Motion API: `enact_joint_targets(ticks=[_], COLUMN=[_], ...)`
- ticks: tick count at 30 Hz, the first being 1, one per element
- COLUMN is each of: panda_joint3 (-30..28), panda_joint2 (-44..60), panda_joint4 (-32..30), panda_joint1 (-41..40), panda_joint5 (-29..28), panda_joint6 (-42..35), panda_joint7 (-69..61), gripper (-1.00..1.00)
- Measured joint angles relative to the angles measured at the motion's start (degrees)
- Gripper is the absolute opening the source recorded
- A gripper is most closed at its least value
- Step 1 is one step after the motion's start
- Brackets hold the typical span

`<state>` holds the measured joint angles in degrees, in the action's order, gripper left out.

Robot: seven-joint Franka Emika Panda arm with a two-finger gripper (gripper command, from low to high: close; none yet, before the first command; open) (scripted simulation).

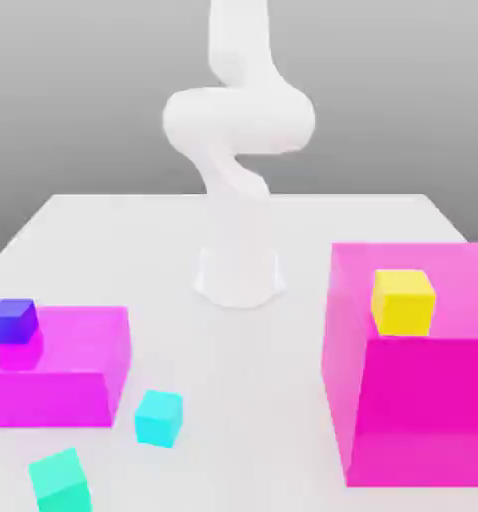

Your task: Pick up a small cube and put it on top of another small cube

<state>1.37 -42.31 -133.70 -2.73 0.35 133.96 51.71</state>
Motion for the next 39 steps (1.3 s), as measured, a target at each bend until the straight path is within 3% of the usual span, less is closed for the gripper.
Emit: enact_joint_targets(ticks=[24, 32, 38, 39], panda_joint3=[10.8, 9.7, 4.1, 2.8], panda_joint2=[33.9, 45.3, 57.1, 59.1], panda_joint4=[-18.4, -24.3, -22.9, -22.5], panda_joint1=[-22.0, -25.0, -20.7, -19.6], panda_joint5=[-1.7, -3.0, -8.6, -9.3], panda_joint6=[21.0, 28.0, 37.4, 38.9], panda_joint7=[60.1, 80.1, 86.4, 86.9], gripper=[0.00, 0.00, 0.00, -1.00])
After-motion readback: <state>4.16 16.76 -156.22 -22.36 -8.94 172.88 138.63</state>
